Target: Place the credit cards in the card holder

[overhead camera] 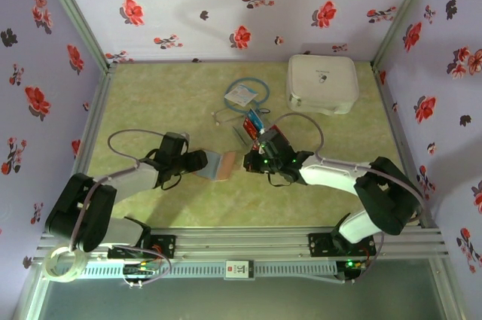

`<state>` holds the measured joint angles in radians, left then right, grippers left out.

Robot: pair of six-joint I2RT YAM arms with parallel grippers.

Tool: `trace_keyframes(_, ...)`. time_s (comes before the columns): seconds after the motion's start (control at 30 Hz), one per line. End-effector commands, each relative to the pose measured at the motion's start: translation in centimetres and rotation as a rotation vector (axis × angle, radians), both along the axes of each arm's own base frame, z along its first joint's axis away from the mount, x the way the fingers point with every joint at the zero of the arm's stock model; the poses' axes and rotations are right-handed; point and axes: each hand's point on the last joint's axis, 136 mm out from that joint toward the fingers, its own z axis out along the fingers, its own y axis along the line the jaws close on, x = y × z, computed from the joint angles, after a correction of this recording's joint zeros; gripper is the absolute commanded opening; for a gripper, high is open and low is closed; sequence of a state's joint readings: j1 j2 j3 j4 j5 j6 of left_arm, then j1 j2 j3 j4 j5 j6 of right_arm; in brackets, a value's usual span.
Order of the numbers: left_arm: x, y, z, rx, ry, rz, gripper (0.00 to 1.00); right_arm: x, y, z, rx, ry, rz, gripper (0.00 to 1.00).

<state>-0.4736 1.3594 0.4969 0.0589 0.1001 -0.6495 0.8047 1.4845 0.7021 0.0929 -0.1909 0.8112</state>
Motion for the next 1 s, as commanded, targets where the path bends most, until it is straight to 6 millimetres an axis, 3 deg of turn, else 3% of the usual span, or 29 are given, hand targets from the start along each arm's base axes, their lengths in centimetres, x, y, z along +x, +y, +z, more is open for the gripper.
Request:
trace_keyframes(0.0,0.3,-0.3,0.3,0.032,-0.012,-0.033,0.66,-0.1,-0.8,-0.2,-0.042,-0.02,0.002,0.0)
trace_keyframes(0.2,0.3,-1.3,0.6,-0.011,-0.019,-0.061,0.65,-0.1,-0.5,-0.8,-0.068,-0.018,0.019,0.0)
trace_keyframes(0.37,0.3,-2.2,0.9,-0.065,-0.032,-0.081,0.53,-0.1,0.1,-0.9,-0.072,-0.017,0.032,0.0)
trace_keyframes(0.47,0.1,-2.7,0.8,-0.101,-0.035,-0.093,0.39,0.1,0.3,-0.6,-0.068,-0.023,0.036,0.05)
trace_keyframes(0.57,0.1,-2.9,0.7,-0.118,-0.032,-0.09,0.18,0.3,0.4,-0.1,-0.072,-0.033,0.041,0.25)
trace_keyframes(0.67,0.1,-2.9,0.7,-0.122,-0.034,-0.087,0.0,0.6,0.5,0.8,-0.081,-0.057,0.047,0.36)
trace_keyframes(0.83,-0.2,-2.5,1.0,-0.11,-0.031,-0.081,0.0,1.6,0.2,2.1,-0.091,-0.091,0.034,0.47)
trace_keyframes(0.97,-0.8,-0.8,1.3,-0.048,-0.033,-0.035,0.0,2.4,0.2,2.7,-0.103,-0.104,0.029,0.47)
